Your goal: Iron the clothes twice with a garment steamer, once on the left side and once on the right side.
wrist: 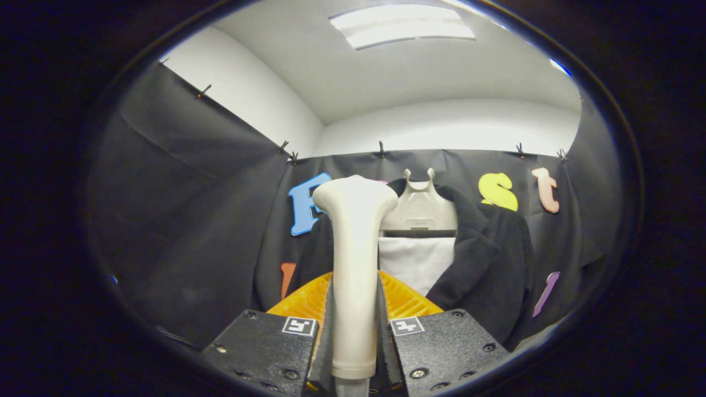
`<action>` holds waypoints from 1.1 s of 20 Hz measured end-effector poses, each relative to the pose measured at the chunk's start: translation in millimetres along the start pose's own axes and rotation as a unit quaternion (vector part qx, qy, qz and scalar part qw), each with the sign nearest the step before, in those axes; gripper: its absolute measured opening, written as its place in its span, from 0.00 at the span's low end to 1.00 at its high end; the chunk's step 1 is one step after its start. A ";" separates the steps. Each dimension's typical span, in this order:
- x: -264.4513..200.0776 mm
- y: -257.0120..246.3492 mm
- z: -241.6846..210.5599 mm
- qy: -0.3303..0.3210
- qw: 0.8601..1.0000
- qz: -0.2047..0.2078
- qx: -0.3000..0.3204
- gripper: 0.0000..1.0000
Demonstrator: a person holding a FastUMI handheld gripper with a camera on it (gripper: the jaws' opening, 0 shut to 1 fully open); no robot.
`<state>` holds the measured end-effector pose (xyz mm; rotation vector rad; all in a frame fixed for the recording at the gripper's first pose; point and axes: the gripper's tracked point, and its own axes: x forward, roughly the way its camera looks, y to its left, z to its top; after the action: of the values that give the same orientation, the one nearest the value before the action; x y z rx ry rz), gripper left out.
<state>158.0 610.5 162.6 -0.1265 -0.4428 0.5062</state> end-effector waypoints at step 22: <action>-70.5 -1.7 -114.1 0.130 0.991 -0.003 -0.009 0.36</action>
<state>153.8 573.1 33.8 -0.2050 -0.1923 0.4727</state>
